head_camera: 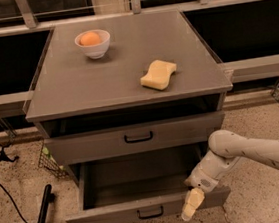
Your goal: Open middle drawer
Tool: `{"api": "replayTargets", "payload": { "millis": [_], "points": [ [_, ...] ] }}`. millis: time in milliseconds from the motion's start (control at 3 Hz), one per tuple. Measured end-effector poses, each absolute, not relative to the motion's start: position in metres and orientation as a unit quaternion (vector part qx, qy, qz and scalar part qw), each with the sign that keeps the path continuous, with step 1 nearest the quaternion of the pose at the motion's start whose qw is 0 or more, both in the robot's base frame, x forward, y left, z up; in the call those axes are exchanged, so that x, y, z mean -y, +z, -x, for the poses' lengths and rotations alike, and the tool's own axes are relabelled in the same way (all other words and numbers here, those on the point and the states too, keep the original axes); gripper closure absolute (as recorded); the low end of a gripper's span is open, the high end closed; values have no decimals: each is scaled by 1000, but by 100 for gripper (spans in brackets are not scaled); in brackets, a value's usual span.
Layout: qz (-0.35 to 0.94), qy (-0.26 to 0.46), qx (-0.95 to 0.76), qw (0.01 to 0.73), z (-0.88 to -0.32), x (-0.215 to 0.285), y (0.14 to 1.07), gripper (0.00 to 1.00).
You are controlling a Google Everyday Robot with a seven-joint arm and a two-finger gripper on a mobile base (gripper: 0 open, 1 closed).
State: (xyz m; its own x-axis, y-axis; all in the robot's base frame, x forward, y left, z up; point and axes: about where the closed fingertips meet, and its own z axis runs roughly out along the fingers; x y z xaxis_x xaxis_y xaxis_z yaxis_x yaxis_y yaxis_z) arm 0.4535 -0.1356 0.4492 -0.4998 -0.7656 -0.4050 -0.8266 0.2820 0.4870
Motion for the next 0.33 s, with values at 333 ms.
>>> {"api": "replayTargets", "payload": {
  "millis": [333],
  "points": [
    [498, 333, -799, 46, -454, 136, 449, 0]
  ]
}}
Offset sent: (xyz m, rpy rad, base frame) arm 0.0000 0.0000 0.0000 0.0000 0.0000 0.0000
